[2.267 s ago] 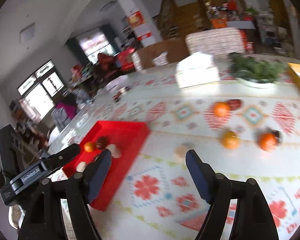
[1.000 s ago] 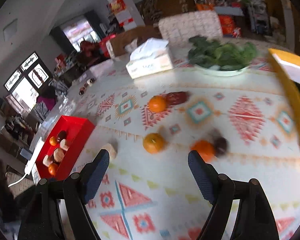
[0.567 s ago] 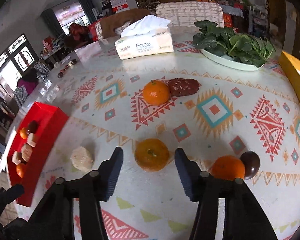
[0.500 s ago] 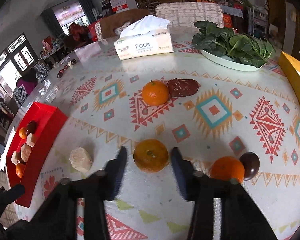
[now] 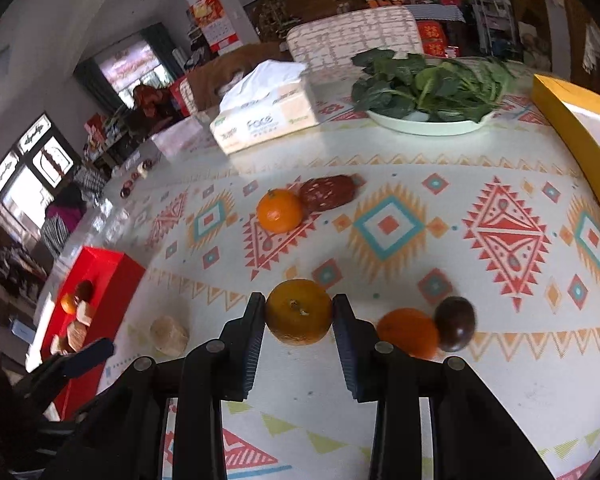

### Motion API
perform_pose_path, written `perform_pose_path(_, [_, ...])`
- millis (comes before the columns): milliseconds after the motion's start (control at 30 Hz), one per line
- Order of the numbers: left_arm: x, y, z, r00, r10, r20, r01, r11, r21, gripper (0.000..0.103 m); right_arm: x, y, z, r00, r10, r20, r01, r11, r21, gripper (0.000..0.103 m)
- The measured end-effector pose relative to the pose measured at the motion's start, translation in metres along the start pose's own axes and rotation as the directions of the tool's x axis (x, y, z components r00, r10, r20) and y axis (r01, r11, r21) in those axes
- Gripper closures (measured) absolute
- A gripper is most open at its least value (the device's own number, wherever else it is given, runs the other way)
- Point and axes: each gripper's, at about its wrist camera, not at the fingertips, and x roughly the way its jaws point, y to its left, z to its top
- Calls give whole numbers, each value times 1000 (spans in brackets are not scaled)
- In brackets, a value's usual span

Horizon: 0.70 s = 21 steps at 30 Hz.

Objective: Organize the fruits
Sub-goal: 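Grasp a yam slice with the left tool while the right tool holds the mandarin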

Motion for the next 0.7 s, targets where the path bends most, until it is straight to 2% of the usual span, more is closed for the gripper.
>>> perform_pose_path(33, [4, 0, 1, 1000, 3, -8, -3, 1000, -4, 45, -2, -3, 1, 1000, 7, 4, -7, 1000, 12, 65])
perform_pose_path(333, [34, -8, 7, 998, 54, -34, -53, 998, 45, 45, -1, -1, 1, 999, 50, -15, -50, 999, 8, 65])
perform_pose_path(400, [36, -12, 5, 997, 65, -33, -62, 996, 67, 58, 0, -1, 1, 998, 51, -20, -51, 999, 5, 65])
perform_pose_path(433, [37, -16, 5, 997, 67, -36, -63, 994, 84, 74, 1, 0, 1, 998, 51, -23, -51, 999, 3, 65])
perform_pose_path(567, [36, -18, 4, 997, 70, -23, -68, 993, 97, 74, 3, 0, 1, 998, 53, -28, -53, 999, 1, 65])
perform_pose_path(700, [25, -12, 5, 999, 49, 3, -49, 997, 56, 74, 2, 0, 1, 998, 64, -23, -64, 998, 0, 65])
